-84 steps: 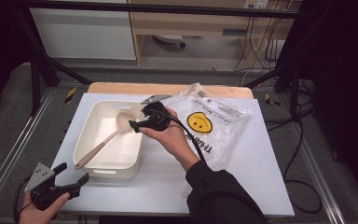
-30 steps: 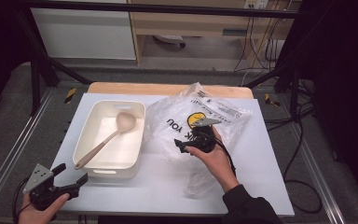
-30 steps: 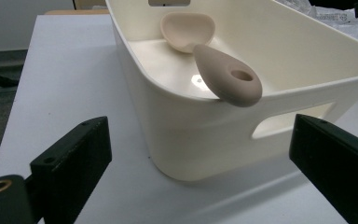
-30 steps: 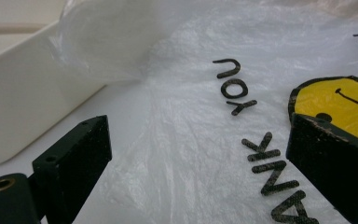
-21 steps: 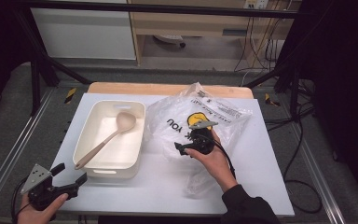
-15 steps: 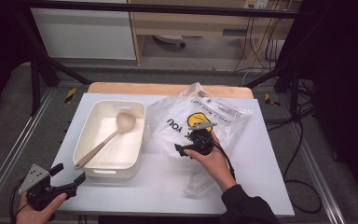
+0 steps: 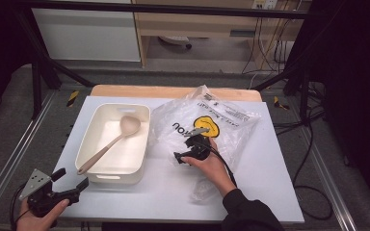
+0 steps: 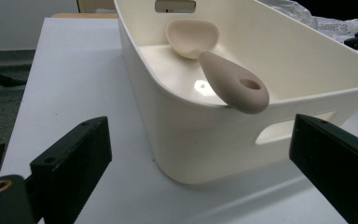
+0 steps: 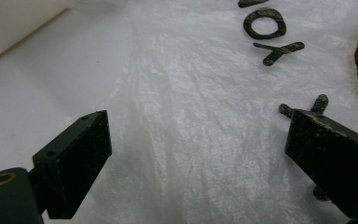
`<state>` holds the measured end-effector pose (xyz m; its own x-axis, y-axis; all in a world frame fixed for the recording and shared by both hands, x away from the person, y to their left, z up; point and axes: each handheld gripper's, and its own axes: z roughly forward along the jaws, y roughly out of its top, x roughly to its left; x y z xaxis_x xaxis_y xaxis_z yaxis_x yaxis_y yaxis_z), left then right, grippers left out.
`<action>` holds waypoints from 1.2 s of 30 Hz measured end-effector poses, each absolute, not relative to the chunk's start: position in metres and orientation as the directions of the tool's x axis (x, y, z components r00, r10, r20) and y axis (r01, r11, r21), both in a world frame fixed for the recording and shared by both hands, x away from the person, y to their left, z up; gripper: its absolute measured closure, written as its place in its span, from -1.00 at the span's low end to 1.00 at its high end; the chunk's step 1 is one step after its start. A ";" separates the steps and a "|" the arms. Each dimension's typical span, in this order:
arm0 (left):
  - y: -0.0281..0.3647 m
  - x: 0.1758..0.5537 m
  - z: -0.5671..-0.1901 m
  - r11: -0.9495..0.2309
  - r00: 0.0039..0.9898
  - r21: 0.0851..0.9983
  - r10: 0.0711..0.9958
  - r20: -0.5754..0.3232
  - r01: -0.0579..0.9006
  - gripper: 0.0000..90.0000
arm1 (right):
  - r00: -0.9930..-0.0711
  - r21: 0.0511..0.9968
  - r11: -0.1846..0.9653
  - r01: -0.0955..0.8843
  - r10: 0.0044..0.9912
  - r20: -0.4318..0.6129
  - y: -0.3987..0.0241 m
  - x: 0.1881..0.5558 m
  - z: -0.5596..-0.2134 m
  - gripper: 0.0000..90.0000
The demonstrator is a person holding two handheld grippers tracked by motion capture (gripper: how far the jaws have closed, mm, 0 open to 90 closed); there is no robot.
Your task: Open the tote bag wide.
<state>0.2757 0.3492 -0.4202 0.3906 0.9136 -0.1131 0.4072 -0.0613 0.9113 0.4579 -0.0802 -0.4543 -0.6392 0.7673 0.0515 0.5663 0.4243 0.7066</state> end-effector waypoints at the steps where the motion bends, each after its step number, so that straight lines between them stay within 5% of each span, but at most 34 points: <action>1: 0.349 0.276 -0.420 -0.061 0.390 0.912 0.914 -0.112 0.406 -0.88 | -0.634 0.703 0.422 0.572 0.772 0.053 -0.081 0.459 -0.455 -0.82; 8: 0.350 0.275 -0.420 -0.060 0.390 0.912 0.914 -0.113 0.406 -0.88 | -0.642 0.700 0.459 0.547 0.766 0.000 -0.081 0.457 -0.457 -0.65; 15: 0.351 0.275 -0.419 -0.055 0.380 0.914 0.918 -0.112 0.403 -0.88 | -0.633 0.722 0.427 0.545 0.774 0.021 -0.093 0.461 -0.454 0.16; 25: 0.355 0.273 -0.415 -0.025 0.368 0.921 0.921 -0.130 0.388 -0.88 | -0.611 0.750 0.341 0.567 0.785 0.105 -0.105 0.466 -0.454 0.99; 36: 0.360 0.270 -0.400 0.014 0.364 0.938 0.920 -0.148 0.345 -0.88 | -0.645 0.798 0.306 0.519 0.753 0.131 -0.110 0.453 -0.425 1.00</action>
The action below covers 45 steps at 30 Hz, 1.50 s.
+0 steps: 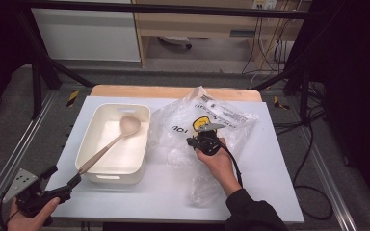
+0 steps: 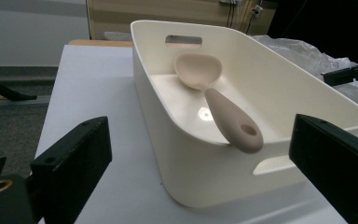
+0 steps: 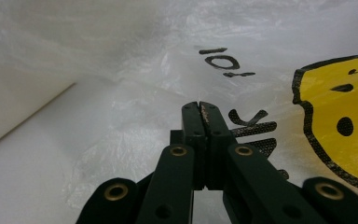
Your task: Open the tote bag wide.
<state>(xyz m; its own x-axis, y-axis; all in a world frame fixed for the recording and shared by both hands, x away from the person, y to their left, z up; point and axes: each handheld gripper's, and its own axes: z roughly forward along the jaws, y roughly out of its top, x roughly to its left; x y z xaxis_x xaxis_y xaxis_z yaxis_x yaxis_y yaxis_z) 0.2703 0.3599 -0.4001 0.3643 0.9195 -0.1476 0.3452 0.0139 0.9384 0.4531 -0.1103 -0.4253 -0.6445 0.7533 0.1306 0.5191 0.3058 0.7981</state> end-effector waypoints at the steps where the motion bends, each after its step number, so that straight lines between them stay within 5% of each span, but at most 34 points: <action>1: 0.359 0.271 -0.398 0.017 0.366 0.939 0.918 -0.150 0.342 -0.88 | -0.643 0.800 0.301 0.518 0.754 0.132 -0.111 0.452 -0.423 1.00; 21: 0.280 0.306 -0.340 -0.086 0.545 0.959 0.835 -0.078 0.271 -0.77 | -0.655 0.804 0.281 0.523 0.737 0.168 -0.114 0.444 -0.414 1.00; 31: 0.194 0.323 -0.348 -0.176 0.655 0.929 0.750 -0.087 0.325 -0.15 | -0.650 0.799 0.277 0.533 0.739 0.178 -0.117 0.445 -0.415 1.00; 45: 0.092 0.335 -0.397 -0.285 0.715 0.883 0.694 -0.078 0.373 0.45 | -0.638 0.796 0.262 0.546 0.745 0.192 -0.127 0.437 -0.409 1.00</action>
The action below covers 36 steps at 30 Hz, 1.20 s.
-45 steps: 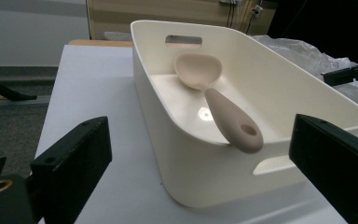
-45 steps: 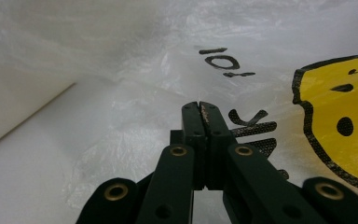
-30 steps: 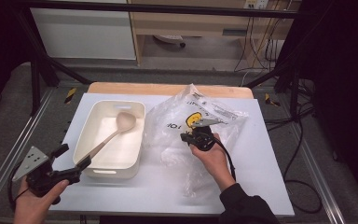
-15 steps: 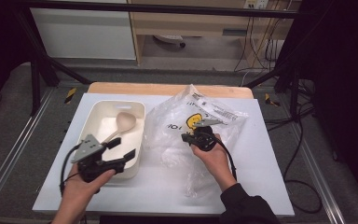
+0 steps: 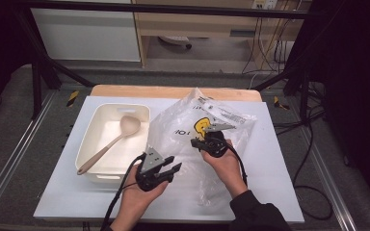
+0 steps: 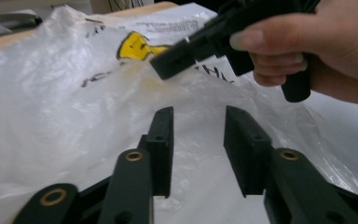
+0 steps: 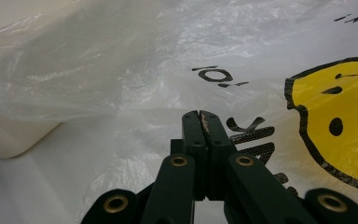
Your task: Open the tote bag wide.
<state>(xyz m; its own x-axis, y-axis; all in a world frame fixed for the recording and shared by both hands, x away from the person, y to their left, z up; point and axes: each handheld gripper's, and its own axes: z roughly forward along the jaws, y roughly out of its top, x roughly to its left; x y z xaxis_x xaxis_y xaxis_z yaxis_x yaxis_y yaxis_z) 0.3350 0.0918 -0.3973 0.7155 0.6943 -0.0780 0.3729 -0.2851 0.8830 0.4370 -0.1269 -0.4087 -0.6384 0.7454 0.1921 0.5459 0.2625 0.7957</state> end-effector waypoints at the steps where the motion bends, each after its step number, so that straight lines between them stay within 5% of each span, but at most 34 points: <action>1: 0.088 0.336 -0.400 -0.287 0.715 0.881 0.694 -0.080 0.377 0.49 | -0.637 0.796 0.259 0.548 0.746 0.196 -0.127 0.437 -0.408 1.00; 9: 0.066 0.360 -0.426 -0.307 0.713 0.844 0.691 -0.119 0.439 0.82 | -0.639 0.799 0.257 0.544 0.744 0.196 -0.129 0.437 -0.407 1.00; 29: 0.050 0.399 -0.459 -0.424 0.683 0.766 0.730 -0.027 0.484 0.99 | -0.629 0.819 0.206 0.535 0.744 0.224 -0.137 0.446 -0.396 1.00; 36: 0.054 0.406 -0.460 -0.401 0.683 0.762 0.727 -0.073 0.508 1.00 | -0.622 0.833 0.188 0.520 0.751 0.219 -0.138 0.449 -0.386 1.00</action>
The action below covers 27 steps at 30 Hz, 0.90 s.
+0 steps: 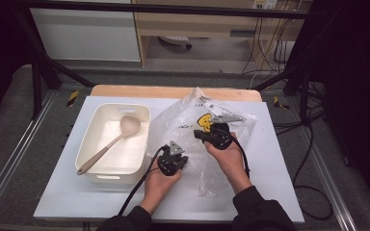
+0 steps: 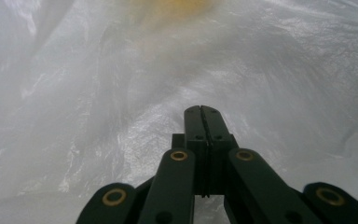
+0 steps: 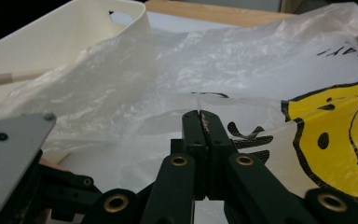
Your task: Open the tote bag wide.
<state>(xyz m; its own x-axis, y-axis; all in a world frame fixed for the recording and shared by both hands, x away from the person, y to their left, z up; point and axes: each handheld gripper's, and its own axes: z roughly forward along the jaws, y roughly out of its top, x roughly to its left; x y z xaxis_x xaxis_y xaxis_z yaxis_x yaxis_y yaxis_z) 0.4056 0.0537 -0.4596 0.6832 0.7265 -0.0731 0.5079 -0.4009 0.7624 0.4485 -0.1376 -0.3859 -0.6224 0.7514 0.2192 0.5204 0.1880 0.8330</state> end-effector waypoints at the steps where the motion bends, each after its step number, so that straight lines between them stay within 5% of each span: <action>1: 0.054 0.406 -0.460 -0.401 0.684 0.762 0.726 -0.075 0.509 1.00 | -0.620 0.836 0.180 0.519 0.753 0.222 -0.138 0.449 -0.384 1.00; 27: 0.054 0.406 -0.460 -0.401 0.685 0.764 0.725 -0.072 0.505 1.00 | -0.598 0.869 0.182 0.461 0.787 0.153 -0.143 0.478 -0.311 1.00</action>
<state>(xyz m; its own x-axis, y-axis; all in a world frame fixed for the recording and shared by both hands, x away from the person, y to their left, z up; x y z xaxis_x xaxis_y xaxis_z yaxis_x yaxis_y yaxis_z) 0.4057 0.0536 -0.4599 0.6845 0.7254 -0.0721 0.5054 -0.4009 0.7641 0.4785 -0.1426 -0.3113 -0.5984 0.7866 0.1525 0.4607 0.1821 0.8687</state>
